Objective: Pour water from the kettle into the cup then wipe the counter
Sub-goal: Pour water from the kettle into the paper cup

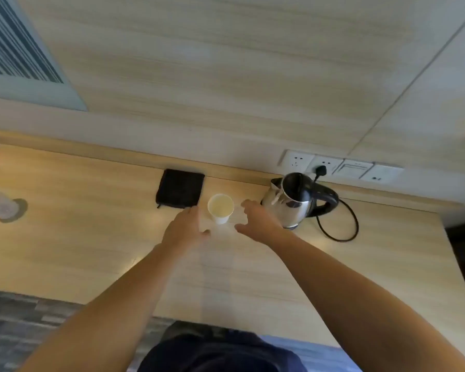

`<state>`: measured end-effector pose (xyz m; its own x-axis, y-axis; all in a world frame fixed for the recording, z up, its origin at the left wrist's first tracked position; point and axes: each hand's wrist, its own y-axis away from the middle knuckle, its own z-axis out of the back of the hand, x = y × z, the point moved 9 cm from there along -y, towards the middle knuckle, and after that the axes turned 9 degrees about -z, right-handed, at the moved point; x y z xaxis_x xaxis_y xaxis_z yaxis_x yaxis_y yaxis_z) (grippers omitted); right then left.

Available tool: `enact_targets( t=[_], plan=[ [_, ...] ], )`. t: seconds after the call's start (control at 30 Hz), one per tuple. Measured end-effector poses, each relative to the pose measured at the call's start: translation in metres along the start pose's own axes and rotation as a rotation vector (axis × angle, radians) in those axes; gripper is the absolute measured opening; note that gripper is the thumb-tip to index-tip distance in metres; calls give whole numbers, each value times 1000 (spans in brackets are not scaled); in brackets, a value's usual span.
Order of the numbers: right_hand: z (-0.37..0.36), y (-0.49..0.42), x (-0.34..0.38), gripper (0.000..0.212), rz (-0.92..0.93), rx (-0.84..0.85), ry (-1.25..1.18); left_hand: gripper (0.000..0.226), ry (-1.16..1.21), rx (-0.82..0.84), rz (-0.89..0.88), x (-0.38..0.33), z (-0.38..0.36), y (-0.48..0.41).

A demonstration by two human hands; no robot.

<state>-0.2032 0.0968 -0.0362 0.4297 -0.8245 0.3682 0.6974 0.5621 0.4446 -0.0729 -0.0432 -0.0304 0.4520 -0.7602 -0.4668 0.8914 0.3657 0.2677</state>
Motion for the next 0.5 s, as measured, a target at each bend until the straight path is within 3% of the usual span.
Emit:
enact_targets(
  t=[0.17, 0.37, 0.5],
  plan=[
    [-12, -36, 4, 91, 3, 90, -5, 79, 102, 27, 34, 12, -5, -40],
    [-25, -67, 3, 92, 1, 118, -47, 100, 104, 112, -86, 16, -26, -82],
    [-29, -76, 5, 83, 1, 109, -65, 90, 103, 131, -149, 21, -32, -95]
  ],
)
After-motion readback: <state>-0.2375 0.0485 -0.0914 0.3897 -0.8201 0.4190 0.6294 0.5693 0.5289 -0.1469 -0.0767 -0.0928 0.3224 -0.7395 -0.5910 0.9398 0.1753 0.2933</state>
